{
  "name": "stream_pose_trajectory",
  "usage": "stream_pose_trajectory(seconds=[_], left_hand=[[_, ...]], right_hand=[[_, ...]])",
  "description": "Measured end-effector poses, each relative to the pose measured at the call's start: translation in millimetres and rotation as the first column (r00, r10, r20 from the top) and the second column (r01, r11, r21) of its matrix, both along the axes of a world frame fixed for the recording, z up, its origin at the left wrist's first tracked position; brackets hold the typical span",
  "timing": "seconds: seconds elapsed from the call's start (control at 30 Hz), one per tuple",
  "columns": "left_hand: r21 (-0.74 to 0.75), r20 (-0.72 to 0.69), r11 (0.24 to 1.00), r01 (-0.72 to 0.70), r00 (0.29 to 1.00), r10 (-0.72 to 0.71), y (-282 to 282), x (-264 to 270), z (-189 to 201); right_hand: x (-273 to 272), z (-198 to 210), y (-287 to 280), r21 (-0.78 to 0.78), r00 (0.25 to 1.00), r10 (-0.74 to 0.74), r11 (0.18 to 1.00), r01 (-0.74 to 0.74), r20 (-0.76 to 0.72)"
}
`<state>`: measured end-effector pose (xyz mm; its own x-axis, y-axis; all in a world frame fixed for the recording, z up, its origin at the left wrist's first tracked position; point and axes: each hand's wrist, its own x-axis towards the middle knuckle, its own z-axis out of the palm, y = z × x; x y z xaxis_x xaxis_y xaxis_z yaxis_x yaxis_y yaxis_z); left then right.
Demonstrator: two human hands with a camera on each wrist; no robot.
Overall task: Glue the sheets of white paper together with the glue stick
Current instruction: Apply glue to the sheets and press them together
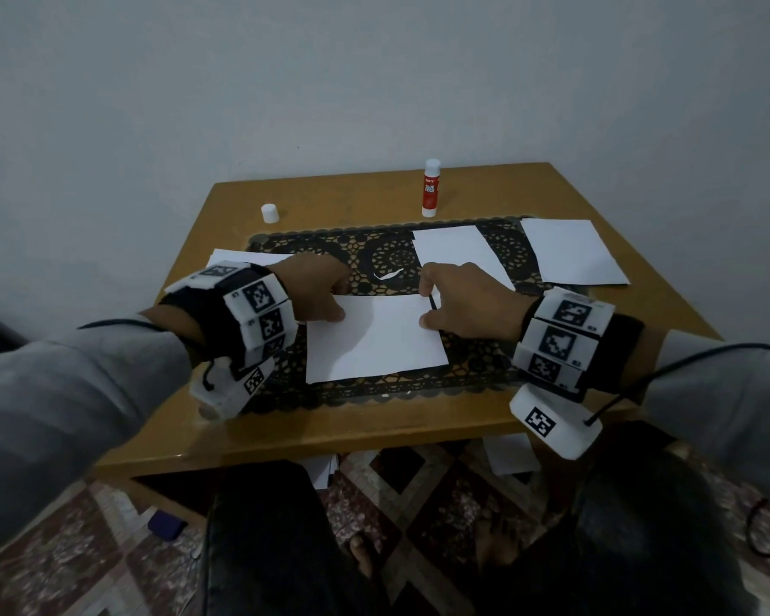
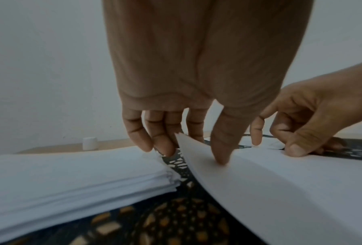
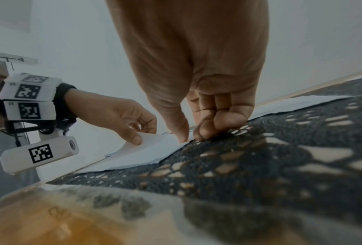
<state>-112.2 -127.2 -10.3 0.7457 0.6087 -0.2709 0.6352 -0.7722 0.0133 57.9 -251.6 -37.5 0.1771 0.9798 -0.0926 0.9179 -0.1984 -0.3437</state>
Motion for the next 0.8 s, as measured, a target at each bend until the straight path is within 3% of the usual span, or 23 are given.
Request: stream_pose_trajectory(seconds=[0.1,0.3,0.43,0.53,0.67,0.8], left_hand=[[0.021,0.071,1.000,0.007,0.997,-0.009,0.1,-4.4,-3.4],[0.037,0.172,0.999,-0.008,0.985,0.001,-4.9,-12.0,-10.9],[0.014,0.223,1.000,-0.003,0.975,-0.001,-4.9,-16.7,-9.6],[0.011,0.222,1.000,-0.022,0.975,0.019,-5.4,-19.7,-12.7],[0.072,0.221,0.997,-0.026,0.975,0.009,-8.9,-19.7,-20.1],[0.070,0.220,0.997,-0.036,0.975,0.020,-9.0,-18.4,-19.6]], right_hand=[[-1.7,0.0,-1.8,0.024,0.999,0.012,1.000,-0.013,0.050],[-21.8,1.8,-0.4,0.073,0.934,0.146,0.981,-0.179,0.327],[-23.7,5.4,10.8,-0.032,0.972,0.180,0.984,-0.177,0.151],[-22.6,7.5,14.3,-0.046,0.963,0.184,0.983,-0.178,0.197],[-26.4,7.7,9.4,0.004,0.878,0.272,0.955,-0.298,0.393],[-29.9,-1.1,0.5,-0.122,0.763,0.380,0.919,-0.375,0.522]])
